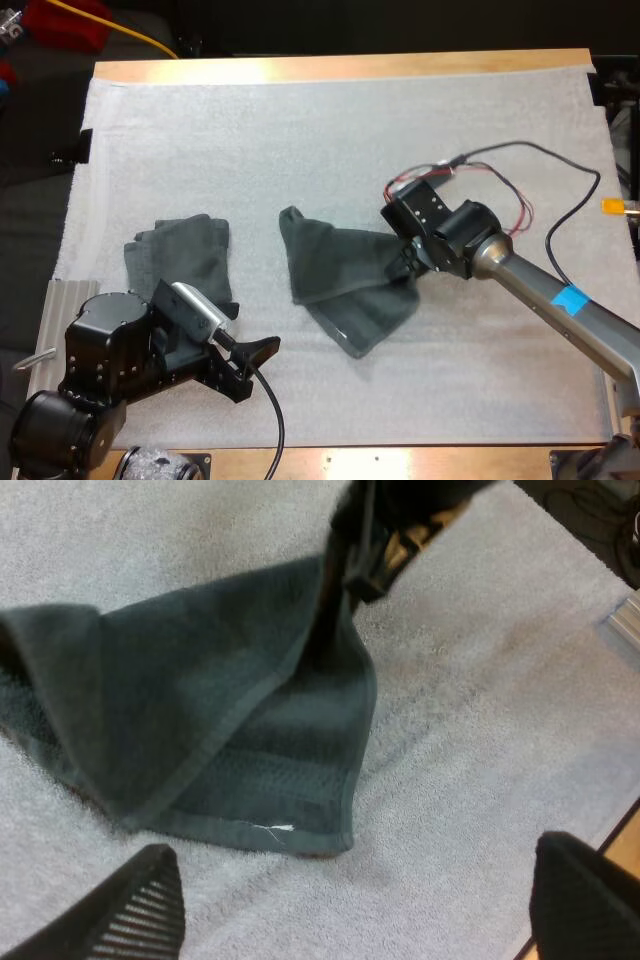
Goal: Pick towel from pile, fold and stack
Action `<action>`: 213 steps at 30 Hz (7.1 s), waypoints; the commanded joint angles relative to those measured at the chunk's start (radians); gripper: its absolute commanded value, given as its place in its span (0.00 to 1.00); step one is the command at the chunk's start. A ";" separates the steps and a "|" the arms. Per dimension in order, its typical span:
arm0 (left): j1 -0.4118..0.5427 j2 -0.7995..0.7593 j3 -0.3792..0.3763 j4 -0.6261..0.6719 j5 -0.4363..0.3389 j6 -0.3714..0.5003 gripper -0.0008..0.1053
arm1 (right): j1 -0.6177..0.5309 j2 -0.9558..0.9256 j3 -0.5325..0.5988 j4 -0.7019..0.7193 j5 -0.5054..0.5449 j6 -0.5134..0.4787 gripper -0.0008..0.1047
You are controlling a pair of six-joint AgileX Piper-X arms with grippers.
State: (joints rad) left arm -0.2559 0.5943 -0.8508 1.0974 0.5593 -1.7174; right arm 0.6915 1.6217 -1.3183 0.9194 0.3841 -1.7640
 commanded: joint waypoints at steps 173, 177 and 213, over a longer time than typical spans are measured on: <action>-0.547 0.611 -0.608 0.260 -0.676 0.339 0.01 | -0.128 -0.485 -0.162 0.429 -0.384 0.298 0.02; -0.551 0.609 -0.640 0.295 -0.644 0.316 0.01 | -0.127 -0.491 -0.163 0.464 -0.395 0.316 0.02; -0.898 0.610 -0.632 0.445 -0.838 -0.019 0.01 | -0.127 -0.717 -0.092 0.654 -0.466 0.374 0.02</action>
State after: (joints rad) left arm -1.1522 1.2088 -1.4828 1.5335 -0.2617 -1.7309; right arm 0.5626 0.9059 -1.4126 1.5286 -0.0752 -1.3915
